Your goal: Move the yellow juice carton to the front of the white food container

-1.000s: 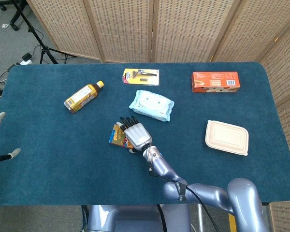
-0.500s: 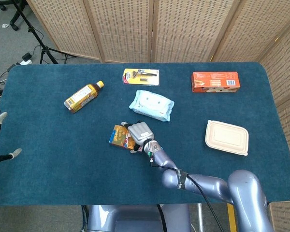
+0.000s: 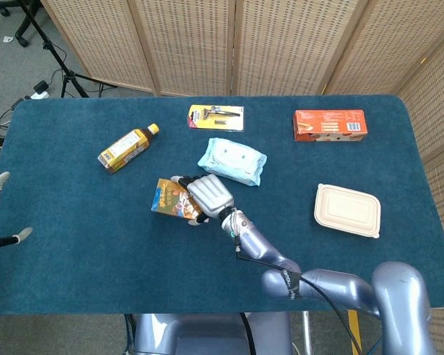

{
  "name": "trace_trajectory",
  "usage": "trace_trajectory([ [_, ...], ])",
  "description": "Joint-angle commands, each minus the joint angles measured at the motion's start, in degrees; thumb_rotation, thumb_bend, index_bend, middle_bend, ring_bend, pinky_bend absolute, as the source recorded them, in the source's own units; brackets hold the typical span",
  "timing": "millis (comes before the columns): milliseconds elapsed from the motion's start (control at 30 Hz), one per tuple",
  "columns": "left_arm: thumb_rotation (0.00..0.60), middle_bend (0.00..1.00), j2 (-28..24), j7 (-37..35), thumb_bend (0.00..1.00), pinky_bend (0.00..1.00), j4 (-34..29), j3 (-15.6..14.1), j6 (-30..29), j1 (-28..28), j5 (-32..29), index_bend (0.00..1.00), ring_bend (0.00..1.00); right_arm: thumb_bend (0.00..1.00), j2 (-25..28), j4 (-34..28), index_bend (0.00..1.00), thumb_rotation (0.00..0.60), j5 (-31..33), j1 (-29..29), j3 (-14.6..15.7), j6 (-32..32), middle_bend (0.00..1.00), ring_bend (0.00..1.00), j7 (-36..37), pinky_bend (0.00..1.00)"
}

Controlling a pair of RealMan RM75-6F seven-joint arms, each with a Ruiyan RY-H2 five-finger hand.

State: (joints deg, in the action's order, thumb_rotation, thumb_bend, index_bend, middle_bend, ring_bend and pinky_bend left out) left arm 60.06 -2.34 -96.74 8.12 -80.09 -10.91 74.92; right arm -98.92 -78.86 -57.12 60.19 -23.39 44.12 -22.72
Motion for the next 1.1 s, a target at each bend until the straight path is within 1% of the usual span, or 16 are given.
trace_trajectory([
  [33,0.6,0.0,0.1,0.34,0.0,0.0,-0.26,-0.27,0.0,-0.02,0.56,0.0,0.0,0.28,10.57,-7.47,0.39,0.6,-9.72,-6.31,2.46,5.39,0.65,0.64,3.99,0.37],
  [100,0.6,0.0,0.27,0.8,0.0,0.0,-0.35,-0.57,0.1,-0.02,0.94,0.0,0.0,0.31,14.82,-7.81,0.39,0.6,-14.16,-9.12,5.05,8.07,0.65,0.64,3.9,0.38],
  [200,0.6,0.0,0.55,1.52,0.0,0.0,-0.56,-0.79,0.22,-0.12,1.23,0.0,0.0,0.31,19.41,-7.77,0.4,0.6,-17.63,-12.65,8.15,10.07,0.65,0.64,6.23,0.38],
  [233,0.6,0.0,0.72,1.95,0.0,0.0,-0.64,-0.85,0.2,-0.18,1.4,0.0,0.0,0.32,21.62,-7.77,0.4,0.6,-19.01,-14.39,9.7,10.81,0.65,0.64,7.87,0.38],
  [300,0.6,0.0,0.94,2.52,0.0,0.0,-0.8,-0.95,0.15,-0.24,1.66,0.0,0.0,0.33,24.22,-7.24,0.4,0.6,-21.04,-16.49,11.78,11.87,0.65,0.64,9.94,0.38],
  [333,0.6,0.0,1.09,3.0,0.0,0.0,-0.91,-1.05,0.14,-0.3,1.87,0.0,0.0,0.34,26.03,-6.7,0.4,0.6,-22.52,-18.24,13.49,12.77,0.65,0.64,11.95,0.38],
  [400,0.6,0.0,1.31,3.59,0.0,0.0,-1.06,-1.15,0.08,-0.36,2.1,0.0,0.0,0.34,27.81,-6.06,0.4,0.6,-24.48,-20.13,15.42,13.95,0.65,0.64,14.99,0.38],
  [500,0.6,0.0,1.69,4.5,0.0,0.0,-1.34,-1.26,-0.04,-0.44,2.4,0.0,0.0,0.35,30.62,-4.2,0.41,0.6,-29.43,-23.92,19.75,17.32,0.65,0.64,20.65,0.38],
  [533,0.6,0.0,1.79,4.75,0.0,0.0,-1.37,-1.3,-0.04,-0.47,2.48,0.0,0.0,0.35,31.13,-3.49,0.41,0.6,-30.91,-24.81,20.88,18.39,0.65,0.64,21.76,0.38],
  [567,0.6,0.0,1.96,5.11,0.0,0.0,-1.41,-1.34,-0.04,-0.52,2.55,0.0,0.0,0.36,31.76,-2.22,0.42,0.6,-33.57,-26.15,22.65,20.44,0.65,0.64,23.91,0.38],
  [667,0.6,0.0,2.18,5.67,0.0,0.0,-1.59,-1.24,-0.17,-0.54,2.46,0.0,0.0,0.36,32.98,-0.71,0.43,0.6,-37.97,-28.94,25.93,24.6,0.65,0.64,28.47,0.38],
  [800,0.6,0.0,2.41,6.23,0.0,0.0,-1.77,-1.16,-0.32,-0.56,2.38,0.0,0.0,0.39,34.01,0.21,0.43,0.6,-42.18,-32.24,28.94,30.02,0.65,0.64,31.32,0.38],
  [900,0.6,0.0,2.67,6.84,0.0,0.0,-1.89,-1.26,-0.11,-0.68,2.4,0.0,0.0,0.39,33.95,2.07,0.43,0.6,-44.89,-35.25,31.69,33.32,0.65,0.64,32.39,0.38],
  [1100,0.6,0.0,2.93,7.44,0.0,0.0,-1.83,-1.31,-0.05,-0.76,2.5,0.0,0.0,0.39,31.98,6.3,0.43,0.6,-47.37,-37.58,34.34,34.08,0.65,0.64,32.99,0.38],
])
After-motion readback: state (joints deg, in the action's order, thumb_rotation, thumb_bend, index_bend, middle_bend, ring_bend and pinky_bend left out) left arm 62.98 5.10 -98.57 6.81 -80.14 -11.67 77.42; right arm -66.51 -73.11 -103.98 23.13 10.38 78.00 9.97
